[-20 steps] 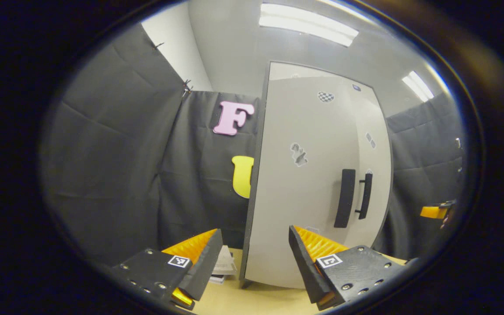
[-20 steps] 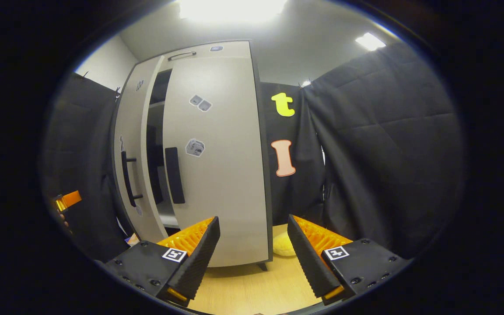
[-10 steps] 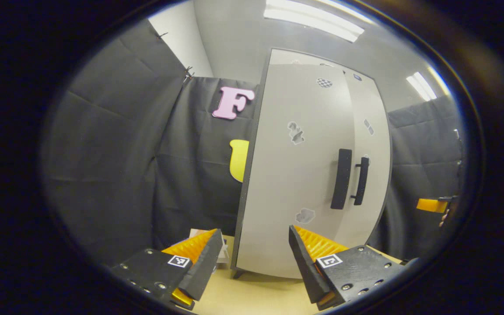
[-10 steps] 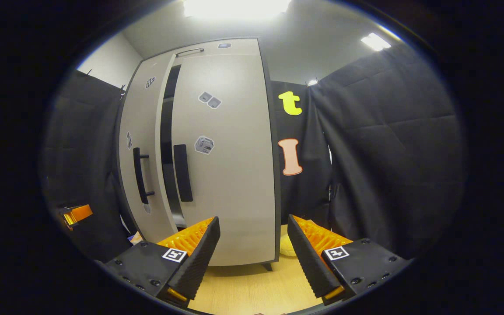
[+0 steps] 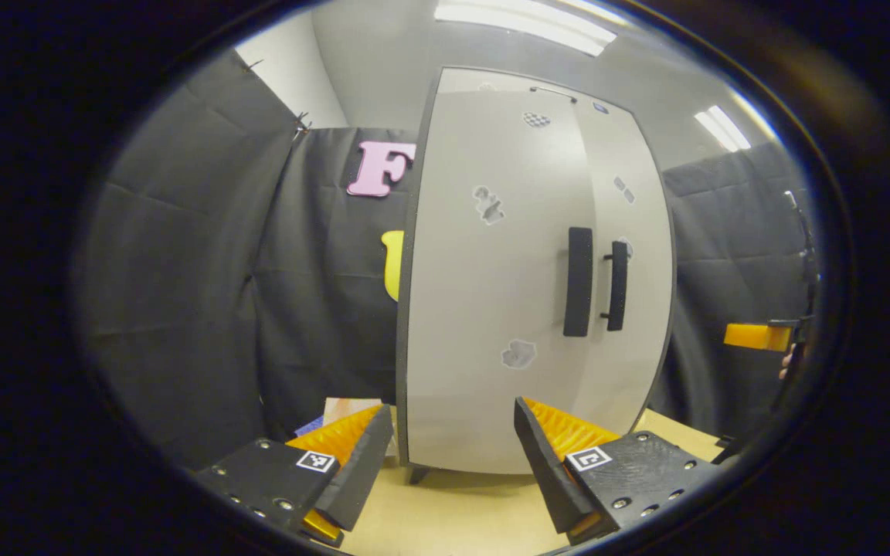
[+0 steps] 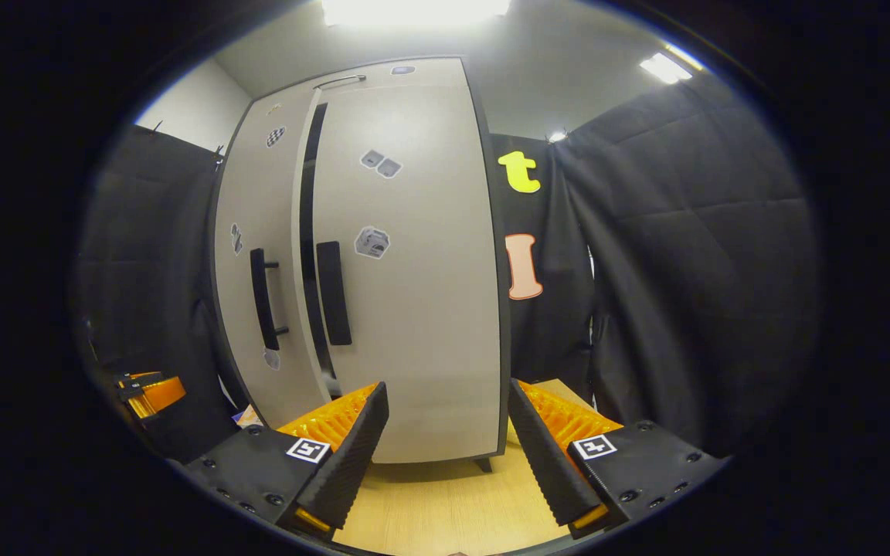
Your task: Grab one shoe with the right hand and put it into the shoe cabinet, grab the other shoe with the left hand and put it into the shoe cabinet; then close the right door with the right hand and the left door with the left hand.
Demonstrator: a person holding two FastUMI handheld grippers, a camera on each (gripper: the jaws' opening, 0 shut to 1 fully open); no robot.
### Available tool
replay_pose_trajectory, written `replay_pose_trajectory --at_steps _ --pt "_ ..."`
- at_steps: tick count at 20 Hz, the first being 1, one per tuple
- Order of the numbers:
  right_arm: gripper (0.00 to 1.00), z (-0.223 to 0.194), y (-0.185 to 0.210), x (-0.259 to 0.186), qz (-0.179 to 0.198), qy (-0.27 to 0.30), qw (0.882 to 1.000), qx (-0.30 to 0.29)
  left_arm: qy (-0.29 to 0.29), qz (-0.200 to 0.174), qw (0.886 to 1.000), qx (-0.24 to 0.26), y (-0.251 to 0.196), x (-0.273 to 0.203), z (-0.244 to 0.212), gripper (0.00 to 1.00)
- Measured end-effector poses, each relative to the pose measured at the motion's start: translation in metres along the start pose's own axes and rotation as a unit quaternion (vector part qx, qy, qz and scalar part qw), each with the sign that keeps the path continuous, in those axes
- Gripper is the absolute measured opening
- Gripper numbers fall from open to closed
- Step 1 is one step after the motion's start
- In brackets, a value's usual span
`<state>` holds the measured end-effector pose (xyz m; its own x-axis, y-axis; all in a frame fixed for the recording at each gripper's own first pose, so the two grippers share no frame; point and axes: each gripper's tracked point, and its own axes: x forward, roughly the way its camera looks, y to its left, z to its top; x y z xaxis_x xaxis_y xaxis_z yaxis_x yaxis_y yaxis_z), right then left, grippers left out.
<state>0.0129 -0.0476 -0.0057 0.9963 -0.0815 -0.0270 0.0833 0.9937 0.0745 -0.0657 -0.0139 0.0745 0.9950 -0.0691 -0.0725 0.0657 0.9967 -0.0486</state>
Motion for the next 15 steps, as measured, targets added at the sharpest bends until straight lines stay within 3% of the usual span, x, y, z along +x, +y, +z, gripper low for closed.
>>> replay_pose_trajectory --at_steps 6,8,10,15 --pt "0.98 -0.010 0.001 0.007 -0.006 0.020 1.000 -0.001 0.005 -0.018 1.000 -0.007 -0.006 0.000 -0.005 0.91" --pt "0.98 -0.012 0.003 0.006 -0.005 0.024 1.000 0.005 0.003 -0.009 1.000 -0.009 -0.002 -0.001 -0.005 0.88" --pt "0.98 -0.013 0.002 0.006 -0.006 0.025 1.000 0.004 0.003 0.002 1.000 -0.010 0.007 -0.003 -0.007 0.95" --pt "0.98 -0.015 -0.009 0.004 -0.013 0.050 0.999 -0.003 0.000 0.041 0.999 -0.025 0.032 -0.012 -0.017 0.92"
